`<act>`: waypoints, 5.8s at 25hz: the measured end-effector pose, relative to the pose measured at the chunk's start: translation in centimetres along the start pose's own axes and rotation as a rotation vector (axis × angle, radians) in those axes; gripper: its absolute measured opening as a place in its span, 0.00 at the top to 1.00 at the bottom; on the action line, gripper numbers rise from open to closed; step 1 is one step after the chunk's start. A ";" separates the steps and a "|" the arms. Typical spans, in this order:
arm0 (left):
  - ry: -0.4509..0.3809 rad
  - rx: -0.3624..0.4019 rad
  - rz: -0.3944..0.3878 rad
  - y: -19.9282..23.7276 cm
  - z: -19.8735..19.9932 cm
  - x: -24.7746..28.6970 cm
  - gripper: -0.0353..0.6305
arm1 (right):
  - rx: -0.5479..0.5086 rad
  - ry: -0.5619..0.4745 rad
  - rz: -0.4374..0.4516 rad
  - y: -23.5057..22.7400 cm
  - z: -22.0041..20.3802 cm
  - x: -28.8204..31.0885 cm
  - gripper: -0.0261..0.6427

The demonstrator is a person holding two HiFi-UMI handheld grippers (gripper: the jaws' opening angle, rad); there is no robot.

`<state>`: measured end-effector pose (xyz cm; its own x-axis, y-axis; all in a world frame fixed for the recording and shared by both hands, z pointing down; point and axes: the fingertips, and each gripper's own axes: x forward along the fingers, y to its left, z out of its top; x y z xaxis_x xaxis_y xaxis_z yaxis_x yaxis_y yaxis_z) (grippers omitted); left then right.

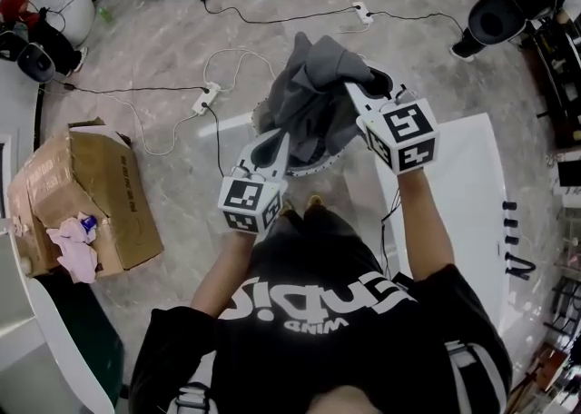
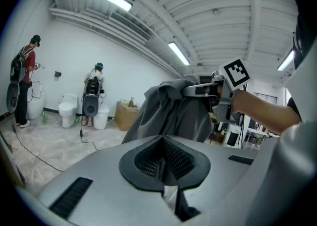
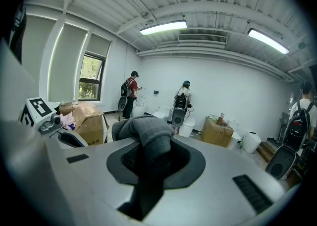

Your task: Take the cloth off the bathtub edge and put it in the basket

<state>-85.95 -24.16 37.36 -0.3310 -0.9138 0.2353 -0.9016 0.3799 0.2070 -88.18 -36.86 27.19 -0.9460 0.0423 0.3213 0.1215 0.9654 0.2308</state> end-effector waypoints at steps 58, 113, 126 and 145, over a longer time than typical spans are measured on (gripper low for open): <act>0.266 -0.273 0.132 13.6 -34.8 14.5 0.93 | 0.222 0.570 0.207 14.9 -52.1 19.7 0.59; -0.005 0.034 0.039 1.6 -0.3 -0.3 0.93 | 0.376 -0.101 0.142 7.5 -10.2 -2.2 0.94; -0.036 0.037 0.082 1.1 0.7 -0.4 0.93 | 0.389 -0.127 0.116 6.0 -9.8 -2.8 0.94; -0.019 0.014 0.116 1.4 -0.1 -1.3 0.93 | 0.375 -0.115 0.137 6.7 -10.3 -2.5 0.94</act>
<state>-86.72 -22.46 37.46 -0.4382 -0.8667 0.2384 -0.8609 0.4809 0.1659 -81.91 -33.09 37.36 -0.9586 0.1850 0.2163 0.1510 0.9748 -0.1644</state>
